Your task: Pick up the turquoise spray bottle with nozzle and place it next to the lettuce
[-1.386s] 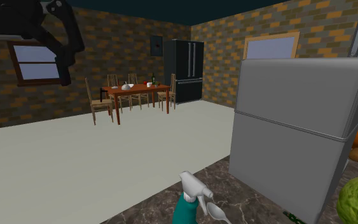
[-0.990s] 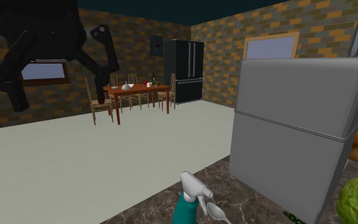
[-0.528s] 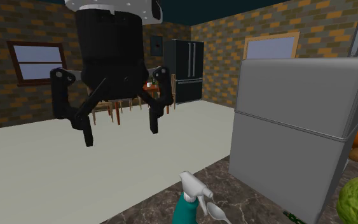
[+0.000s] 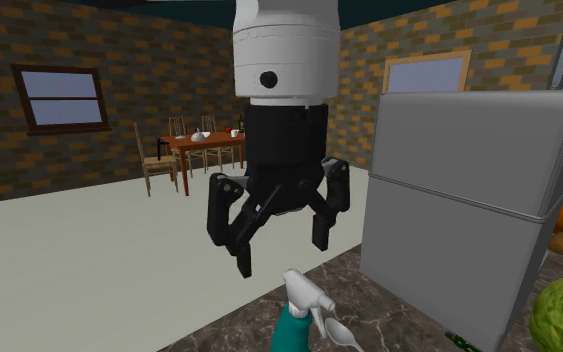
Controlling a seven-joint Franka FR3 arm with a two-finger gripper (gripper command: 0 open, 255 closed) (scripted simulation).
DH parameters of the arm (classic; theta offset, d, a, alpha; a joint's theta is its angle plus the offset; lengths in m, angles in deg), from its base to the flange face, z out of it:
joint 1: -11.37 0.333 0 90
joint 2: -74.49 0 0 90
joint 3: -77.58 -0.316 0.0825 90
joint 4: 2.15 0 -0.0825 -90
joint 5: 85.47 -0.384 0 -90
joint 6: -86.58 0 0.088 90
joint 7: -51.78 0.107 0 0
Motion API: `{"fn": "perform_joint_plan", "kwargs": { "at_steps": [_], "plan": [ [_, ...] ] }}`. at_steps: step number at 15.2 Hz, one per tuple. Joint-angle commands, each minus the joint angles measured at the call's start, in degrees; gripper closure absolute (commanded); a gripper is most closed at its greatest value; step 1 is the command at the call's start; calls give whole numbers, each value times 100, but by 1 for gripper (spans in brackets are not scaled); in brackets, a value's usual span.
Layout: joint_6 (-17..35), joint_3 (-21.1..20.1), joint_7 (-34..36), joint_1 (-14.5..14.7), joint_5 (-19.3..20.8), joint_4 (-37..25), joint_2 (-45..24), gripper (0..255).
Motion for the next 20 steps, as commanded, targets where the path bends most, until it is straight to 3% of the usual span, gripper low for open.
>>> {"fn": "perform_joint_plan", "kwargs": {
  "at_steps": [1, 8, 16, 17, 20],
  "plan": [
    [112, 163, -175, -40, 104, 32, -62, 0],
    [760, 382, -155, -70, 264, 484, -258, 0],
    [759, 381, -155, -70, 264, 482, -258, 0],
    [759, 381, -155, -70, 264, 482, -258, 255],
    [759, 381, -155, -70, 264, 482, -258, 255]
  ]
}}
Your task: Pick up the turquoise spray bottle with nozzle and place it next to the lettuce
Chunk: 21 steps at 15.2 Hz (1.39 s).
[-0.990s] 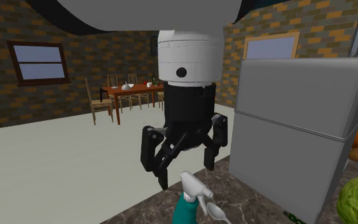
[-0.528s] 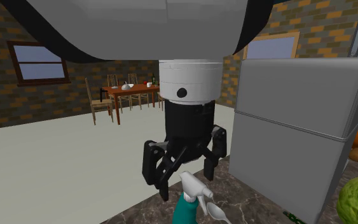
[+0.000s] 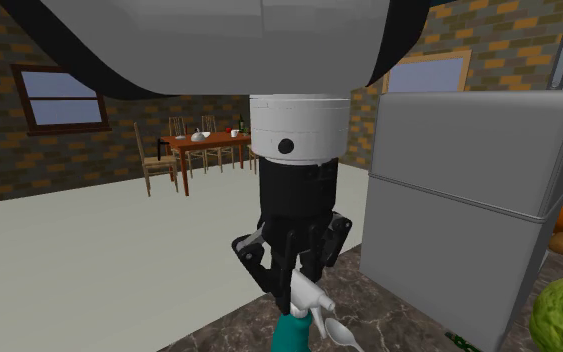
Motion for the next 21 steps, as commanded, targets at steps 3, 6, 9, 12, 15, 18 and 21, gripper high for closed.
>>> {"fn": "perform_joint_plan", "kwargs": {
  "at_steps": [3, 6, 9, 12, 15, 18, 21],
  "plan": [
    [-1, 0, 0, 0, 0, 1, 0, 255],
    [1, 1, 0, 0, 0, 3, -1, 255],
    [-261, -89, -7, 10, -64, -170, 89, 255],
    [-515, -173, -15, 24, -128, -353, 160, 255],
    [-761, -253, -24, 41, -190, -545, 214, 255],
    [-999, -328, -34, 59, -251, -746, 251, 255],
    [-1232, -399, -45, 80, -310, -955, 273, 255]
  ]
}}
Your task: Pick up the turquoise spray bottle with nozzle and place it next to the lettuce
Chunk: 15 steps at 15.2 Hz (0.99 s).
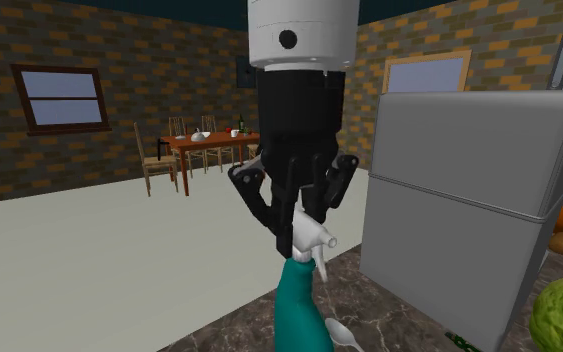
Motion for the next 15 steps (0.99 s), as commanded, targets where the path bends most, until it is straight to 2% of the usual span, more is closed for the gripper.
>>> {"fn": "perform_joint_plan", "kwargs": {
  "at_steps": [1, 15],
  "plan": [
    [-166, -60, 3, 13, -44, -137, 26, 255],
    [-1181, -322, -63, 120, -285, -1238, -66, 255]
  ]
}}
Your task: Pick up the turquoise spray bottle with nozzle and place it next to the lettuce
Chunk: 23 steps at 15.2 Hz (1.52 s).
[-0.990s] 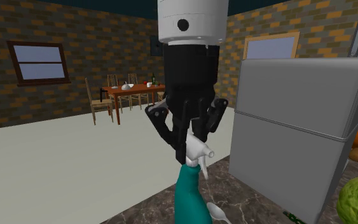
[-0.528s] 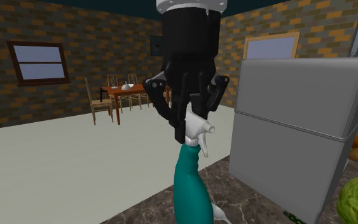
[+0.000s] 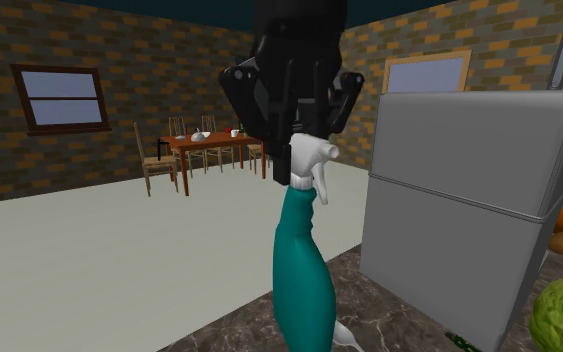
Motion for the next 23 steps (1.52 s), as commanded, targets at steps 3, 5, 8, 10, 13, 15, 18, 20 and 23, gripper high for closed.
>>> {"fn": "perform_joint_plan", "kwargs": {
  "at_steps": [3, 5, 8, 10, 13, 15, 18, 20, 23],
  "plan": [
    [-284, -44, -42, 30, -54, -361, -76, 255],
    [-422, -70, -55, 47, -83, -538, -117, 255],
    [-628, -107, -75, 71, -126, -813, -186, 255],
    [-766, -128, -90, 88, -153, -1001, -238, 255],
    [-971, -157, -113, 113, -192, -1291, -325, 255],
    [-1109, -174, -130, 130, -218, -1490, -388, 255],
    [-1315, -195, -157, 155, -255, -1798, -491, 255],
    [-1453, -206, -177, 172, -279, -2010, -566, 255],
    [-1663, -218, -209, 199, -314, -2338, -686, 255]
  ]
}}
